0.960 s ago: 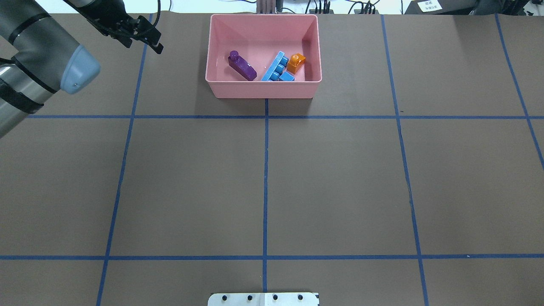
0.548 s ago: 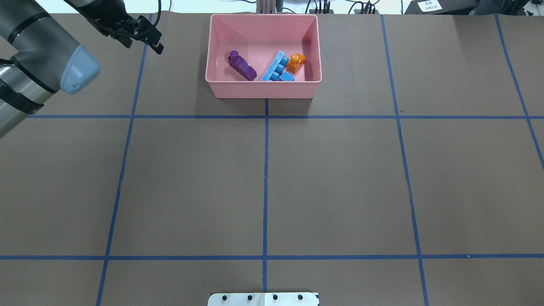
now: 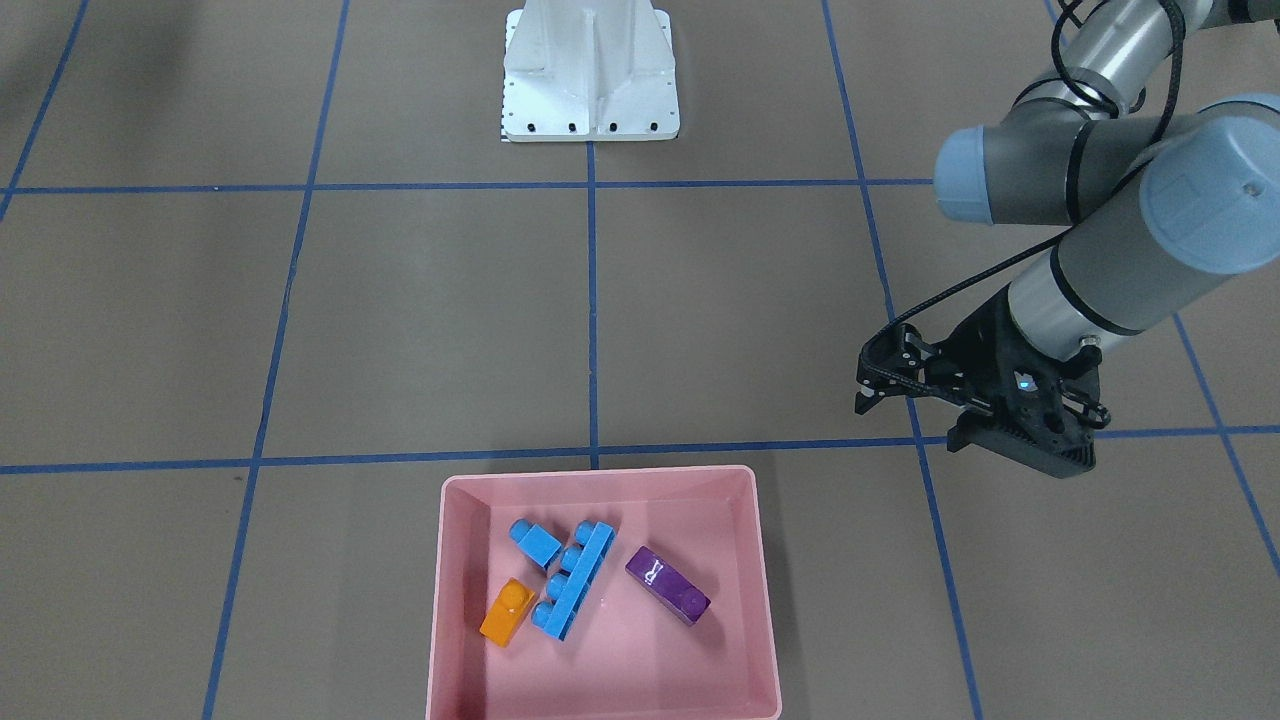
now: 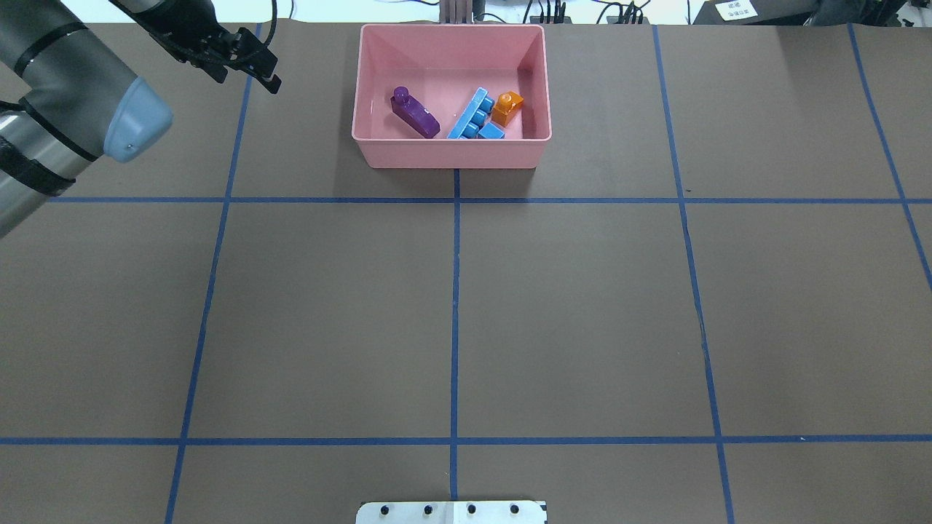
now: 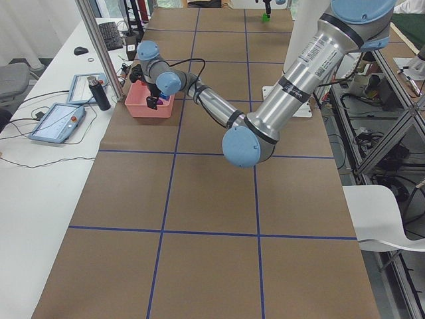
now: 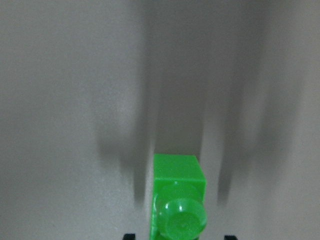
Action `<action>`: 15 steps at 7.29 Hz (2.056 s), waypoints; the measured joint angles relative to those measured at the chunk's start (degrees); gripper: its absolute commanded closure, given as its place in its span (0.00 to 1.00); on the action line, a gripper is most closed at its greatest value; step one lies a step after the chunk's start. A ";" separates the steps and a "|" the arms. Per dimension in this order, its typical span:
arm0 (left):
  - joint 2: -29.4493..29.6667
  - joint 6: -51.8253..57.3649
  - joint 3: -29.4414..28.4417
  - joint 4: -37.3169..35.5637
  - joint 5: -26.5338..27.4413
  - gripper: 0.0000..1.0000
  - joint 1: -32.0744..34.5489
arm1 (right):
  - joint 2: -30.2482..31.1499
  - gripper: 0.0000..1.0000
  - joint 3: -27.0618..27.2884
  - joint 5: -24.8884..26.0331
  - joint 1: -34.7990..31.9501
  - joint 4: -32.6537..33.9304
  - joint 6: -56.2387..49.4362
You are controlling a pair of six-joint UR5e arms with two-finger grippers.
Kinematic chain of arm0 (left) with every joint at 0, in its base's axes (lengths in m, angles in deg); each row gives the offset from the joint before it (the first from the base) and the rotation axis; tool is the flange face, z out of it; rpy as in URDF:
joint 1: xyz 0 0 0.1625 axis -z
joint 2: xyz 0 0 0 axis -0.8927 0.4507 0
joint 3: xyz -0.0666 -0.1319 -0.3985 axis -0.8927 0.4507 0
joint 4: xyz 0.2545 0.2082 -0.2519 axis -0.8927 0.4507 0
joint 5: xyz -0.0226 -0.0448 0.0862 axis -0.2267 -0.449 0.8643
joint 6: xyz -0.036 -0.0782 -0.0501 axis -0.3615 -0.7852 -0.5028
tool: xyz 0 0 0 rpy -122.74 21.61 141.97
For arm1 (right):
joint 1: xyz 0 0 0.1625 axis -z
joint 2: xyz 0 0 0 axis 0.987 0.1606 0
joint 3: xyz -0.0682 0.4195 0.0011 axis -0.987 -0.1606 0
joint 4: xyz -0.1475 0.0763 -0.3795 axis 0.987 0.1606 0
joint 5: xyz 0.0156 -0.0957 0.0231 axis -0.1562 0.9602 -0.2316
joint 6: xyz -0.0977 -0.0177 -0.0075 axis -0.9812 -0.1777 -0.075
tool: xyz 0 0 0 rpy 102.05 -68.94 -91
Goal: Put all blocks into box
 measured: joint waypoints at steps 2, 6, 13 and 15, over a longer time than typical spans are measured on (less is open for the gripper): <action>-0.03 -0.02 0.98 -0.91 0.00 0.00 0.02 | 0.00 0.94 -0.29 0.71 -0.01 0.00 -0.02; -0.24 0.03 3.99 -4.99 0.02 0.00 -0.09 | -1.23 1.00 -0.28 1.27 -0.06 -1.90 -0.04; -7.22 14.55 3.85 -10.34 0.64 0.00 5.74 | -24.97 1.00 9.23 1.69 -5.53 21.04 0.03; -10.23 22.94 3.89 -15.93 0.69 0.00 10.38 | -36.39 1.00 15.32 -0.18 -5.65 37.58 1.28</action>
